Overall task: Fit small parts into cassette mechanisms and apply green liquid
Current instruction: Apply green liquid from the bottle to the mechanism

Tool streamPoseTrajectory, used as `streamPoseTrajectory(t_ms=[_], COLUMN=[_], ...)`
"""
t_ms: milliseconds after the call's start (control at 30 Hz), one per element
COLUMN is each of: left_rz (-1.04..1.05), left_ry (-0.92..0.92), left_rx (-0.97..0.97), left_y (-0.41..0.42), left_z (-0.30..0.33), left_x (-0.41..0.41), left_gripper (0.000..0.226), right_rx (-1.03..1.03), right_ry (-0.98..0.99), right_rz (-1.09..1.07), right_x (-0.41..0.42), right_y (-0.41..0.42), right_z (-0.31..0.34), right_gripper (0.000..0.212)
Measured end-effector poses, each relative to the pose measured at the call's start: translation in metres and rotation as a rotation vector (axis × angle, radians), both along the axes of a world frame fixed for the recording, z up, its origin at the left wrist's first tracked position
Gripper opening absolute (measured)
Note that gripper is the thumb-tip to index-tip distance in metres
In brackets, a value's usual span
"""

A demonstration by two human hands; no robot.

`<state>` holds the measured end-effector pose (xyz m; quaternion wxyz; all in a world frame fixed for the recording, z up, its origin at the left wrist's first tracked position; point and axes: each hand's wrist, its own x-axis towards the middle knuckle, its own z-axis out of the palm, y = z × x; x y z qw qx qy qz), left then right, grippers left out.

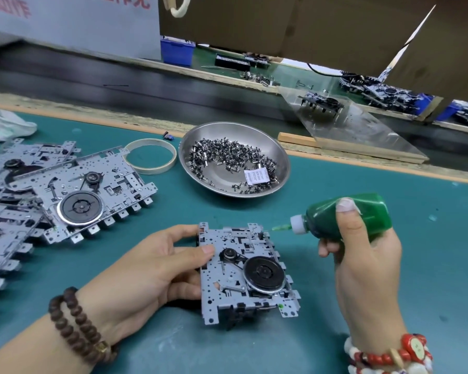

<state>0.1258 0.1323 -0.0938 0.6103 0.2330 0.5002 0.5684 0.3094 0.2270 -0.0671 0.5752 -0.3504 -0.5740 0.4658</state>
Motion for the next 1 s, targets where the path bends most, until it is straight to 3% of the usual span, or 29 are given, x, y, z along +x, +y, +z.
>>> streamPoseTrajectory(t_ms=[100,200,533,1000], left_rz=[0.028,0.028,0.008,0.004], left_ry=[0.068,0.126,0.174,0.161], left_rx=[0.029,0.063,0.086,0.097], left_y=[0.002,0.001,0.001,0.002], left_z=[0.000,0.000,-0.006,-0.008], left_x=[0.005,0.009,0.008,0.007], left_gripper=[0.053,0.057,0.051,0.040], right_rx=[-0.162,-0.255,-0.260,-0.241], right_ry=[0.156,0.192,-0.056,-0.151], right_rz=[0.137,0.233,0.256,0.222], right_x=[-0.005,-0.010,-0.016,-0.015], right_y=[-0.003,-0.009,-0.012,-0.011], right_z=[0.001,-0.001,-0.006,-0.011], right_gripper=[0.020,0.021,0.021,0.020])
